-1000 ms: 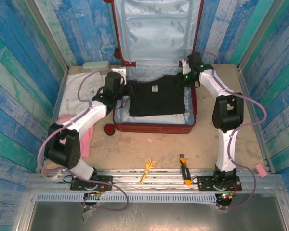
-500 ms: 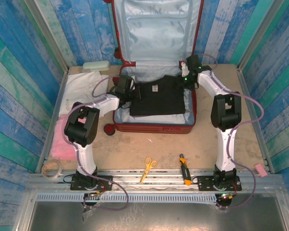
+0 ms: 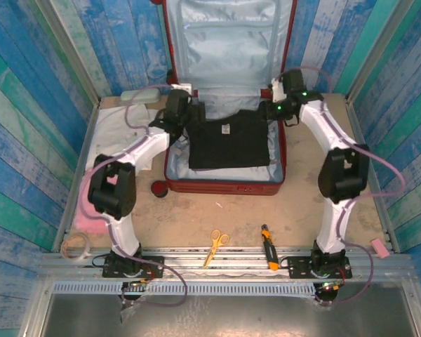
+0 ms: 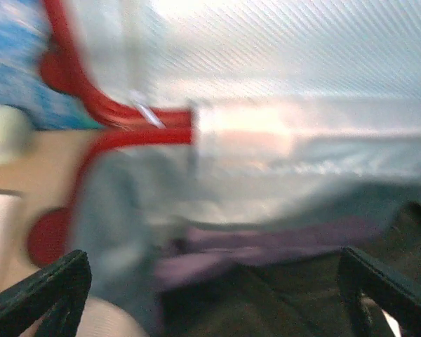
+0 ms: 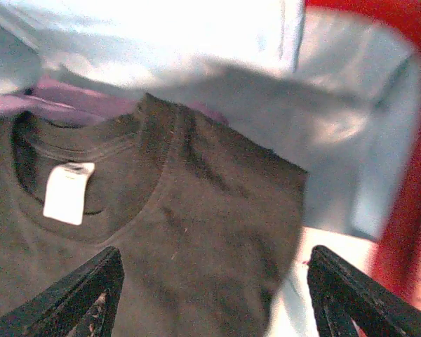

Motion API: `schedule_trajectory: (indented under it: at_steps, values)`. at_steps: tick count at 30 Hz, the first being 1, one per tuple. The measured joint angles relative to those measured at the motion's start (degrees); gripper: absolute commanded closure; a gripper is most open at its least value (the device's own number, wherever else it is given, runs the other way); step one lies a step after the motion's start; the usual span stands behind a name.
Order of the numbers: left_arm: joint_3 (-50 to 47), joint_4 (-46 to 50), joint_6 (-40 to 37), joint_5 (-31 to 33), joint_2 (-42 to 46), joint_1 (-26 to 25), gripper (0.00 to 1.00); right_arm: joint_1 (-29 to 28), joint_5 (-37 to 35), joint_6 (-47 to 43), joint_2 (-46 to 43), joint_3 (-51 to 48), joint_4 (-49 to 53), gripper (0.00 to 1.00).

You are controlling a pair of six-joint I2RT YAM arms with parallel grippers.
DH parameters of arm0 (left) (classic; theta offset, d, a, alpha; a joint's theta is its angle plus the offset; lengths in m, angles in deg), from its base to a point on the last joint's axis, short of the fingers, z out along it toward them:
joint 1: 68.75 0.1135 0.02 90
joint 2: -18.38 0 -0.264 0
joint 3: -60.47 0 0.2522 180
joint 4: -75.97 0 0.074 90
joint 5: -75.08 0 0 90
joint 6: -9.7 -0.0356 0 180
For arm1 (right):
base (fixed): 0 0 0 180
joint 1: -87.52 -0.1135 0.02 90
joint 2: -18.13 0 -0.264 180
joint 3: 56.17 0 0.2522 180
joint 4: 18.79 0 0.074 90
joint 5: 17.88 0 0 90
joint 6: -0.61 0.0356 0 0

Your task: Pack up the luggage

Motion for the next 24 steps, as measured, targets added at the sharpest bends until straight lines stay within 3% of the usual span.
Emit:
schedule_trajectory:
  at_steps: [2,6,10,14,19,24]
  values:
    - [1.6,4.0,-1.5,3.1,3.9,2.9,0.07,0.1,-1.6,-0.5,-5.8,-2.6,-1.4,0.23]
    - [9.0,12.0,-2.7,4.9,7.2,14.5,0.07,0.4,-4.2,-1.1,-16.4,-9.8,-6.6,0.19]
    - [11.8,20.3,-1.9,1.6,6.9,27.5,0.07,1.2,-5.5,-1.2,-23.8,-19.7,-14.4,0.16]
    - [10.8,26.1,0.9,-4.3,3.3,35.8,0.06,2.5,-5.7,-1.2,-28.2,-29.3,-21.3,0.15]
    - [10.1,30.0,3.1,-11.1,-4.8,41.2,0.06,2.9,-5.0,-1.2,-30.3,-33.8,-25.4,0.15]
    - [10.3,32.5,3.6,-14.4,-11.5,42.5,0.06,2.9,-3.9,-1.2,-30.8,-35.6,-27.7,0.15]
